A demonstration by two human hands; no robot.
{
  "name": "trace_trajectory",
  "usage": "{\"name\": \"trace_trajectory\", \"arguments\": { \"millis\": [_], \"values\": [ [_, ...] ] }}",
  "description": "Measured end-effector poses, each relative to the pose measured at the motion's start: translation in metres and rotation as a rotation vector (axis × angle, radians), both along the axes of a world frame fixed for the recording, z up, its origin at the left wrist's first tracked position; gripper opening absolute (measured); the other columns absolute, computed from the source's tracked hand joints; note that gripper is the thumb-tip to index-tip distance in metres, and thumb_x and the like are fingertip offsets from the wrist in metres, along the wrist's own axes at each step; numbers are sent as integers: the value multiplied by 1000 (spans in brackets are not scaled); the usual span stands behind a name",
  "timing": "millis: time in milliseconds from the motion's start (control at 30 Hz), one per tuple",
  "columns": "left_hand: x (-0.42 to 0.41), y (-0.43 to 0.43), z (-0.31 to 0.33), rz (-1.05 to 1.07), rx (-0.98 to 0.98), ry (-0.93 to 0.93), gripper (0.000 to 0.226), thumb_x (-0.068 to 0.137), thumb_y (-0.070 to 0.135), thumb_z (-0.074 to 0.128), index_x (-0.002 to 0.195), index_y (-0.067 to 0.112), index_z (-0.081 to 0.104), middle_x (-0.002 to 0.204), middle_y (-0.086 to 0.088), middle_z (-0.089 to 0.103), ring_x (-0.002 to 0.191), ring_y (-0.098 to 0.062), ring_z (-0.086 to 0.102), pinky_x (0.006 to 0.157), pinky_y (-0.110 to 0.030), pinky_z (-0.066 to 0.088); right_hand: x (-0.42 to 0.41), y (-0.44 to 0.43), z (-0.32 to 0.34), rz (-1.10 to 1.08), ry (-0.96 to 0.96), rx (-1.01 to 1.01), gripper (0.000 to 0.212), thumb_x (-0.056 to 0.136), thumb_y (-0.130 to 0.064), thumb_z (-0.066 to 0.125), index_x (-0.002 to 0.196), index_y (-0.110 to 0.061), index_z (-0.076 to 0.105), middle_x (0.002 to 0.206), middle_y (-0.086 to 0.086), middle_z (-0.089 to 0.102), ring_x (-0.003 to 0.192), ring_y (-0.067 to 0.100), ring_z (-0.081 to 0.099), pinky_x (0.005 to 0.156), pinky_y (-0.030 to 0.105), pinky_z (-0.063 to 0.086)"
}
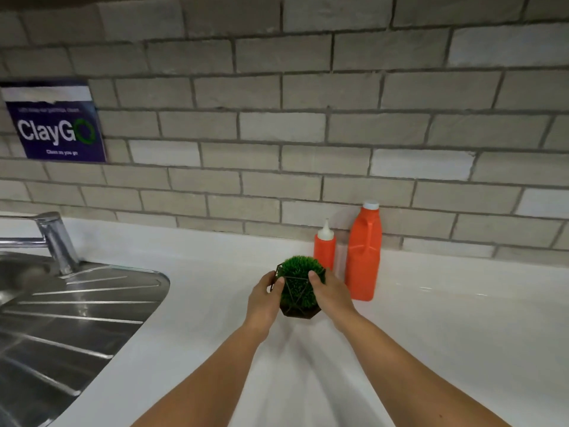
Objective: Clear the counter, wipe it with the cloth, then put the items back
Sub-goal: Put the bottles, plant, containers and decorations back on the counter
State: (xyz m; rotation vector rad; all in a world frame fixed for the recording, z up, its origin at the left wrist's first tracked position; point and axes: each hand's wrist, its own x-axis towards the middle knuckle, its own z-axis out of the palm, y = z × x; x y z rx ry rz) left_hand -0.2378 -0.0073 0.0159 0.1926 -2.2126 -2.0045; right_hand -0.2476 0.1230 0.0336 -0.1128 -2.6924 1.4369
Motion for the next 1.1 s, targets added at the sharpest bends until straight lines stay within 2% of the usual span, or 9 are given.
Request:
{"name": "trace_trajectory", "arguments": {
  "millis": [133,233,433,500,633,700,800,933,1100],
  "values": [
    [-24,-20,-10,-15,39,-3,40,96,26,48,135,16,47,129,-2,53,109,-14,51,99,-36,45,-21,-19,-6,-6,-5,-11,47,96,-39,42,134,-12,42,130,10,56,119,28,53,99,36,44],
    [-43,-29,-17,-38,78,-4,41,97,25,47,137,16,45,131,-3,53,112,-15,52,100,-35,44,-35,-27,-11,11,-30,-34,51,96,-39,41,141,-15,34,136,9,51,123,27,50,103,37,42],
    [-75,-40,-25,-67,135,-37,42,98,24,45,139,18,42,139,-3,48,126,-19,47,108,-39,38,-56,-34,-14,40,-58,-66,48,98,-35,39,143,-20,32,139,6,48,127,25,47,106,36,38],
    [-81,-41,-27,-76,165,-42,42,99,24,43,140,17,41,138,-1,47,124,-16,46,106,-33,38,-62,-35,-17,43,-66,-83,49,98,-34,40,144,-20,31,141,5,47,129,24,45,108,35,36],
    [-86,-40,-29,-94,200,-21,44,98,28,45,140,16,40,123,5,47,111,-9,43,91,-23,35,-67,-39,-22,56,-74,-94,46,98,-35,39,141,-20,33,141,5,46,129,23,45,108,36,36],
    [-87,-39,-32,-92,187,-8,47,96,27,49,140,15,39,121,5,46,111,-8,43,90,-23,35,-69,-40,-24,55,-78,-110,44,98,-34,40,140,-21,34,140,4,47,128,23,46,108,37,37],
    [-93,-40,-40,-81,152,-6,50,95,28,52,141,16,38,134,0,46,117,-11,44,93,-24,36,-70,-39,-28,71,-88,-140,45,98,-30,41,142,-24,32,140,2,46,128,21,46,109,36,37],
    [-99,-39,-42,-72,186,-30,52,94,26,53,142,16,36,139,-3,45,121,-14,44,96,-26,37,-71,-39,-32,92,-102,-143,48,98,-28,41,145,-25,28,141,0,45,130,19,43,109,33,35],
    [-102,-39,-39,-41,218,-26,47,96,19,50,141,13,38,134,-3,46,117,-14,44,95,-27,36,-70,-41,-29,124,-107,-136,50,99,-28,40,146,-27,23,146,-2,39,134,17,37,110,29,30]
  ]
}}
